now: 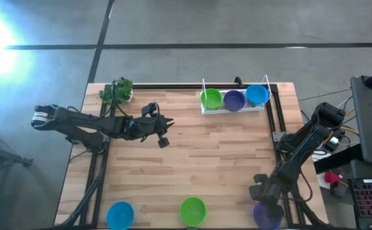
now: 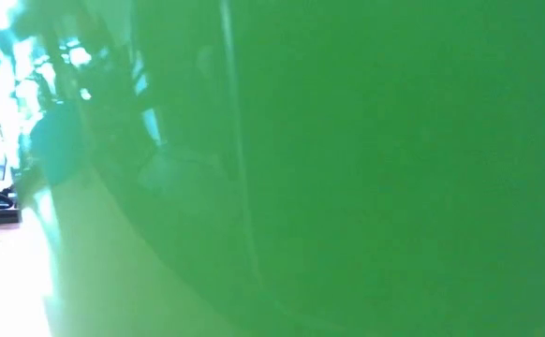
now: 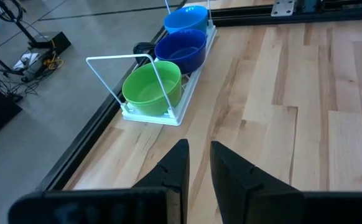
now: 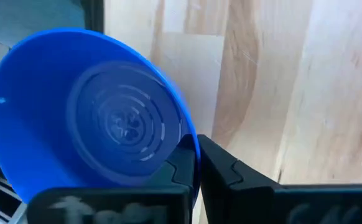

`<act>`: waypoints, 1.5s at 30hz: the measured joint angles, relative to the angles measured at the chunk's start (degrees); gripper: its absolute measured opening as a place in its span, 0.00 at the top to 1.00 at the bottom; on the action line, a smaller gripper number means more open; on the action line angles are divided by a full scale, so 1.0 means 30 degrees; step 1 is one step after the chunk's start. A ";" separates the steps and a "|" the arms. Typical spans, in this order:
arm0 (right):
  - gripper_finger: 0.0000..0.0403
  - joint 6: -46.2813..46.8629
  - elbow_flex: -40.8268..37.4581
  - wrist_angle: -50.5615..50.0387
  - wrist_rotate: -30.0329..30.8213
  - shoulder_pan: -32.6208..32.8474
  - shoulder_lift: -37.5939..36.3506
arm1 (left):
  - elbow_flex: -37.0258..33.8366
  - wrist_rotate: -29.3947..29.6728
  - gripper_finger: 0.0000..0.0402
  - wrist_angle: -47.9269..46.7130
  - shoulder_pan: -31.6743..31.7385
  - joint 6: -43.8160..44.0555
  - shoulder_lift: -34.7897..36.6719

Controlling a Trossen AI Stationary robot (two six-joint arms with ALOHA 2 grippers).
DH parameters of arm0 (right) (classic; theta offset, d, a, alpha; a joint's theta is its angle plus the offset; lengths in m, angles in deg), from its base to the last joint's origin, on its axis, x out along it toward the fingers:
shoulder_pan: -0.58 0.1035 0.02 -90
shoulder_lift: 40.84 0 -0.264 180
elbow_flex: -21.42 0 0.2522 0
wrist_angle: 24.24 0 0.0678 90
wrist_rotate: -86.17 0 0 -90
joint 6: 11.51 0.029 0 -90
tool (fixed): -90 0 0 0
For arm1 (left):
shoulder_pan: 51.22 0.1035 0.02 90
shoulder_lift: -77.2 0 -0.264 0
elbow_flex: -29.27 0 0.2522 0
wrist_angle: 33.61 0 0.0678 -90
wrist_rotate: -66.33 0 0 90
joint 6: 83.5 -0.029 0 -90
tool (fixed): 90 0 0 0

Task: Pick & Place Mini bowls
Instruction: Stack the violet bowl on top of the violet bowl on the shelf

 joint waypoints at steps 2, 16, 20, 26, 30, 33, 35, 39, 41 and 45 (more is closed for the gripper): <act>0.98 -0.0143 0.0348 -0.0466 -0.0022 -0.0179 0.0000 | 0.0000 -0.0003 0.85 -0.0005 0.0000 -0.0227 -0.0002; 0.98 -0.3403 0.4330 -0.5296 0.2250 -0.3711 -0.0015 | -0.0007 -0.0005 0.85 -0.0431 -0.0015 -0.0292 0.0004; 0.98 -0.3801 0.5711 -0.7597 0.3994 -0.5336 -0.0044 | -0.0007 -0.0013 0.85 -0.0549 -0.0015 -0.0530 -0.0002; 0.98 -0.5436 0.7056 -1.0175 0.5353 -0.7888 -0.0044 | -0.0007 -0.0064 0.85 -0.0880 -0.0023 -0.0625 0.0005; 0.98 -0.5605 0.7603 -1.1045 0.6162 -1.0147 -0.0044 | -0.0007 -0.0136 0.85 -0.0879 -0.0036 -0.0625 0.0005; 0.98 -0.5720 0.7729 -1.1358 0.6730 -1.1958 -0.0051 | -0.0007 -0.0151 0.85 -0.0877 -0.0036 -0.0625 0.0005; 0.98 -0.5985 0.7797 -1.1381 0.7215 -1.3195 -0.0051 | -0.0007 -0.0151 0.85 -0.0874 -0.0036 -0.0625 0.0005; 0.98 -0.6983 0.7699 -1.1385 0.7537 -1.5840 -0.0268 | -0.0007 -0.0166 0.85 -0.0876 -0.0051 -0.0625 0.0005; 0.98 -0.7203 0.7591 -1.1399 0.7532 -1.7226 -0.0432 | -0.0007 -0.0163 0.85 -0.0875 -0.0051 -0.0625 0.0005; 0.98 -0.8138 0.7549 -1.1407 0.7526 -2.0070 -0.0927 | -0.0007 -0.0166 0.85 -0.0927 -0.0087 -0.0620 0.0005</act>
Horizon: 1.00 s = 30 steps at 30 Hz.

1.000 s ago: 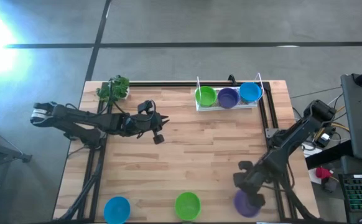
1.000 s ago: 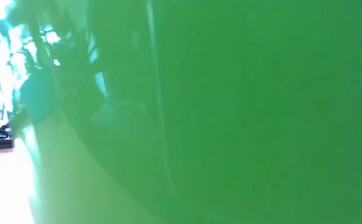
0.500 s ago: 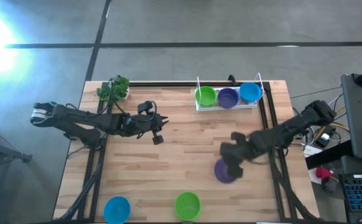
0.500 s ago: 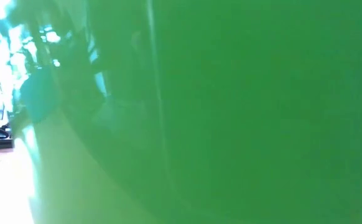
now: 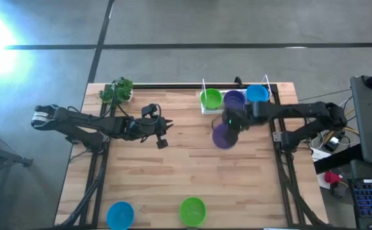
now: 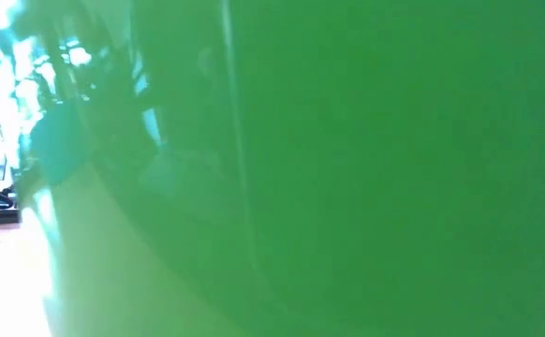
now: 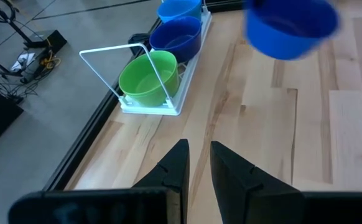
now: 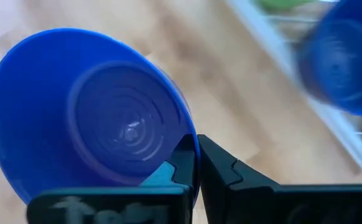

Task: Pick & Place Mini bowls
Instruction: Stack the violet bowl on top of the violet bowl on the shelf

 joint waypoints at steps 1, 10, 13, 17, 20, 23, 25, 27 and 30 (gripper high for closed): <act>0.98 -0.0157 0.0000 -0.0004 0.0000 -0.0704 -0.0141 | 0.0000 0.0000 0.85 -0.0064 -0.0016 -0.0005 0.0000; 0.98 -0.2879 0.0322 0.0061 0.0989 -0.6944 -0.0928 | 0.0000 0.0000 0.85 -0.0122 -0.0029 -0.0005 0.0000; 0.98 -0.3511 0.0611 0.0112 0.0998 -0.8980 -0.0946 | 0.0000 0.0000 0.85 -0.0122 -0.0029 -0.0005 0.0000; 0.98 -0.4216 0.0801 0.0188 0.0998 -1.1414 -0.0946 | 0.0000 0.0000 0.85 -0.0122 -0.0029 -0.0005 0.0000; 0.98 -0.4417 0.0601 0.1011 0.0998 -1.2758 -0.0946 | 0.0000 0.0000 0.85 -0.0115 -0.0029 -0.0005 0.0000; 0.98 -0.4574 0.0165 0.1777 0.0631 -1.3603 -0.0907 | 0.0000 0.0000 0.85 -0.0115 -0.0029 -0.0005 0.0000; 0.98 -0.4836 0.0067 0.2172 -0.0038 -1.3918 -0.0733 | 0.0000 0.0000 0.85 -0.0115 -0.0029 -0.0005 0.0000; 0.98 -0.4995 0.0021 0.2147 -0.0168 -1.4131 -0.0498 | 0.0000 0.0001 0.85 -0.0109 -0.0029 -0.0005 0.0000; 0.98 -0.4995 0.0002 0.2302 -0.0168 -1.4222 -0.0144 | 0.0000 0.0007 0.85 -0.0108 -0.0029 -0.0005 0.0000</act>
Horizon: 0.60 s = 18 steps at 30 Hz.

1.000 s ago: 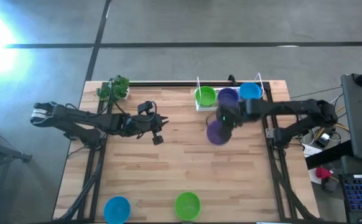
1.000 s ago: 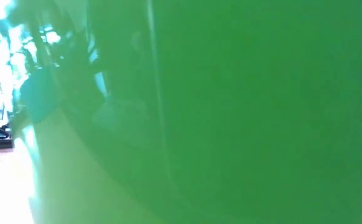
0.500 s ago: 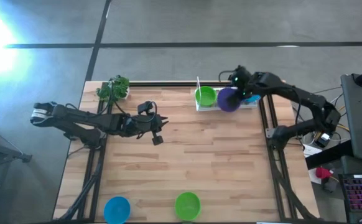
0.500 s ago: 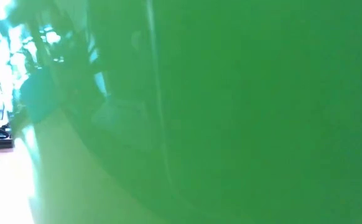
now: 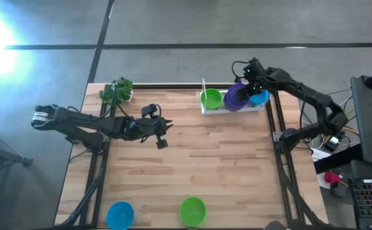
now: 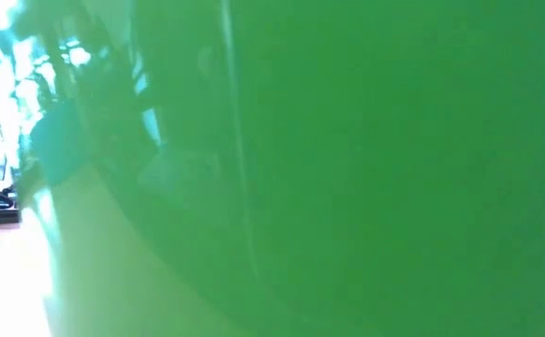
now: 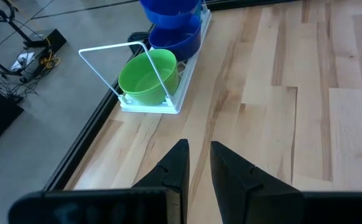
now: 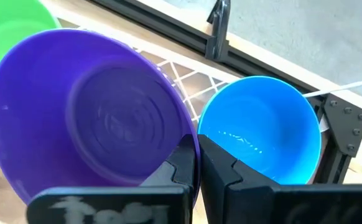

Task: Pick & Place Mini bowls
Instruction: Stack the violet bowl on top of the violet bowl on the shelf

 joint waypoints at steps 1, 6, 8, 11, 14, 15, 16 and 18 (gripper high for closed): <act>0.98 -0.0005 -0.0007 0.0030 -0.0010 -0.0030 0.0128 | 0.0000 0.0000 0.85 0.0000 0.0000 0.0000 0.0000; 0.98 0.0087 -0.0015 0.0072 -0.0074 -0.0016 0.0889 | 0.0000 0.0000 0.85 0.0007 0.0000 0.0000 0.0000; 0.98 0.0074 -0.0009 0.0105 -0.0095 -0.0016 0.1241 | 0.0000 0.0000 0.85 0.0007 0.0000 0.0000 0.0000; 0.98 0.0010 -0.0016 0.0113 -0.0098 -0.0016 0.1674 | 0.0000 0.0000 0.85 0.0000 0.0000 0.0000 0.0000; 0.98 -0.0325 -0.0016 0.0150 -0.0087 -0.0016 0.1937 | 0.0000 0.0000 0.85 0.0000 0.0000 0.0000 0.0000; 0.98 -0.0467 -0.0016 0.0196 -0.0085 -0.0016 0.2020 | 0.0000 0.0000 0.85 0.0000 0.0000 0.0000 0.0000; 0.98 -0.0510 -0.0016 0.0216 -0.0086 -0.0016 0.2088 | 0.0000 0.0000 0.85 0.0000 0.0000 0.0000 0.0000; 0.98 -0.0503 -0.0016 0.0230 -0.0080 -0.0016 0.2189 | 0.0000 0.0000 0.85 0.0000 0.0000 0.0000 0.0000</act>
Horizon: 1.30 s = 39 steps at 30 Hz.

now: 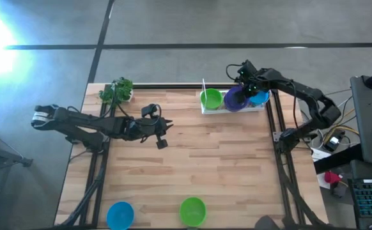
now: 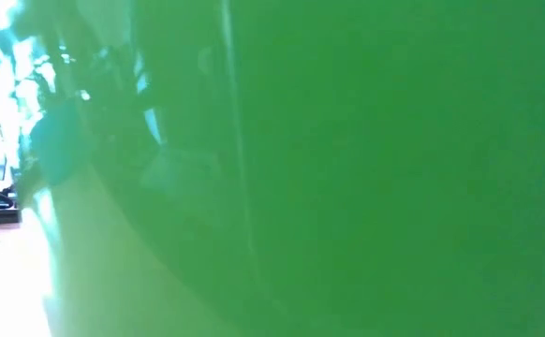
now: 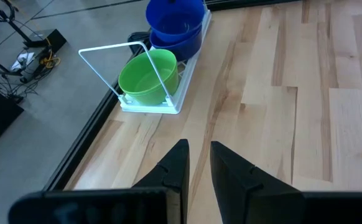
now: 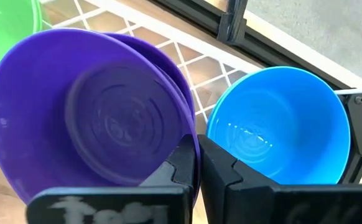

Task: Pick & Place Mini bowls
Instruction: Stack the violet bowl on top of the violet bowl on the shelf

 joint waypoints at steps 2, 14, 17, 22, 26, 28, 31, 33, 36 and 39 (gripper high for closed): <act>0.97 -0.0066 0.0000 0.0028 0.0000 0.0000 0.0055 | 0.0000 0.0000 0.85 0.0000 0.0000 0.0000 0.0000; 0.75 -0.0661 0.0051 0.1335 0.0029 0.0119 -0.0097 | 0.0000 0.0000 0.85 0.0000 0.0000 0.0000 0.0000; 0.71 -0.1062 0.0372 0.1377 0.0028 0.0234 -0.0313 | 0.0000 0.0001 0.85 0.0000 0.0000 0.0000 0.0000; 0.72 -0.0910 0.0790 0.1333 0.0049 0.0226 -0.0819 | 0.0000 0.0000 0.85 0.0000 0.0000 0.0000 0.0000; 0.80 -0.1002 0.0812 0.1185 0.0087 0.0233 -0.1205 | 0.0000 0.0007 0.85 -0.0007 0.0000 0.0000 0.0000; 0.87 -0.1019 0.0741 0.1092 0.0168 0.0270 -0.1366 | 0.0000 0.0003 0.85 -0.0015 0.0000 0.0000 0.0000; 0.96 -0.1064 0.0568 0.1005 0.0184 0.0435 -0.1475 | 0.0000 0.0003 0.85 -0.0015 0.0000 0.0000 0.0000; 0.97 -0.1064 0.0415 0.1022 0.0225 0.0616 -0.1485 | 0.0000 0.0006 0.85 -0.0022 0.0000 0.0000 0.0000; 0.97 -0.1071 -0.0007 0.1026 0.0189 0.0786 -0.1490 | 0.0000 0.0007 0.85 -0.0022 0.0000 0.0000 0.0000; 0.98 -0.1116 -0.0493 0.1014 0.0226 0.0765 -0.1490 | 0.0000 0.0004 0.85 -0.0022 0.0000 0.0000 0.0000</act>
